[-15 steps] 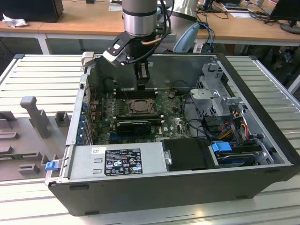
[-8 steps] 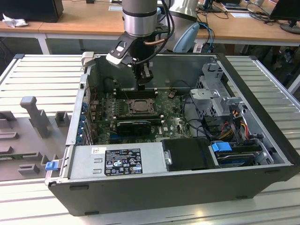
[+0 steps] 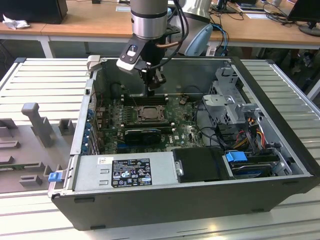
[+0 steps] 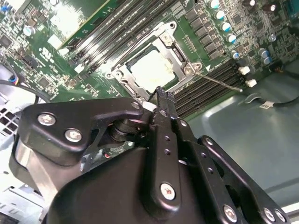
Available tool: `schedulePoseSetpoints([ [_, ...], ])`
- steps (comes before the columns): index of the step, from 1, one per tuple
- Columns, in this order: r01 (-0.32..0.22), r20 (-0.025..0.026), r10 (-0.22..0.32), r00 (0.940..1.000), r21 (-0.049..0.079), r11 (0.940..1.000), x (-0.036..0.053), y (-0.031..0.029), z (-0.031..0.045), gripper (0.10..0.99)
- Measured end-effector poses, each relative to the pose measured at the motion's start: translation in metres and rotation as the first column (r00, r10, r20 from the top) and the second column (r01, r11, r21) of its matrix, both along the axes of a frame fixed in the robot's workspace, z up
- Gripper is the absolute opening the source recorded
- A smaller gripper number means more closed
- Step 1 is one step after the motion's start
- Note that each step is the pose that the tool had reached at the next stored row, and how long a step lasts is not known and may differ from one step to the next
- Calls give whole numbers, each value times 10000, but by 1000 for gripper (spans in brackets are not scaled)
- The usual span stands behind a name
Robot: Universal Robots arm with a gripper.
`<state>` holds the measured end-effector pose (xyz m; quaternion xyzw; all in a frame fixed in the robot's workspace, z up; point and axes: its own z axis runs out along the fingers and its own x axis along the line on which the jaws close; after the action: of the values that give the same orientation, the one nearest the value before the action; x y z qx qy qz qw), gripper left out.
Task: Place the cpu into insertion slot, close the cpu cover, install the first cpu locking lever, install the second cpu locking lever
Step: 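Install the first cpu locking lever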
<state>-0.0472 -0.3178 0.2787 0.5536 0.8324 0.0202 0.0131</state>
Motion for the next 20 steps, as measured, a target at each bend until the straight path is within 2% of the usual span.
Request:
schedulePoseSetpoints([
  [10,-735,0,735,9973,0,9973,0,0,0,106],
  [20,-1452,0,1452,9894,0,9894,0,0,0,106],
])
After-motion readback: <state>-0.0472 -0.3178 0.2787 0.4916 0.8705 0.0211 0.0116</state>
